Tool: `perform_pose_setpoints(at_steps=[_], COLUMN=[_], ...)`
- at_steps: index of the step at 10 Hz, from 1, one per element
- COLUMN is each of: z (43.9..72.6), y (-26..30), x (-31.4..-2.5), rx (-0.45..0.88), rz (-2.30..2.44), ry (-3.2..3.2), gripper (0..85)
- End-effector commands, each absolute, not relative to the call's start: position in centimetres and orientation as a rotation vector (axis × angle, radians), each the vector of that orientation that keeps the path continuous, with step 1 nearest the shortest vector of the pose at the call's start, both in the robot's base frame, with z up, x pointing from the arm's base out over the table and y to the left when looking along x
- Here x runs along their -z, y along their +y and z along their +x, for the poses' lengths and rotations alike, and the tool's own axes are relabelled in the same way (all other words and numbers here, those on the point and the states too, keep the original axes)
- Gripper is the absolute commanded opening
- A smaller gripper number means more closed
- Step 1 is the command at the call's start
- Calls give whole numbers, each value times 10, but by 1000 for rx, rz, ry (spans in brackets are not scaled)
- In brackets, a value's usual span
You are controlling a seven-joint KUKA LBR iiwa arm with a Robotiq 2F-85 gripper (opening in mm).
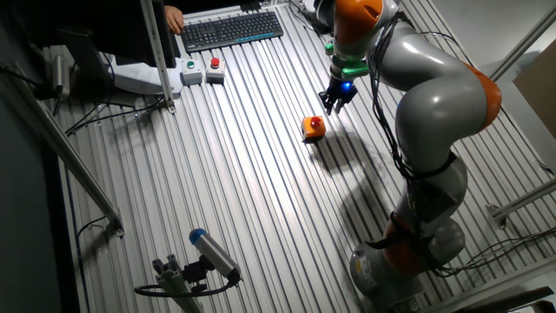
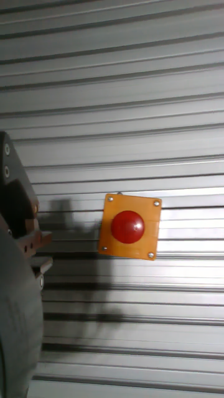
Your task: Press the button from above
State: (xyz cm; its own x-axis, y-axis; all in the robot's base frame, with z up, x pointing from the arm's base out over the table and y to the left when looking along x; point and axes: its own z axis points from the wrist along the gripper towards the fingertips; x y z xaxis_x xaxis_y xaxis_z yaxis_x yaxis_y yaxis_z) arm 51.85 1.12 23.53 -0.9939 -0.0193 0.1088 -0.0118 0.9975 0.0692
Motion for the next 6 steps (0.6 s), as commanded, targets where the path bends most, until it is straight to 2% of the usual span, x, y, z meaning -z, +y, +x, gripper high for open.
perform_pose_setpoints(at_steps=[1, 6], z=[517, 523], y=[9, 19], x=[-236, -236], rx=[120, 105], rz=[31, -33], ry=[-3052, -3072], gripper=[0, 0])
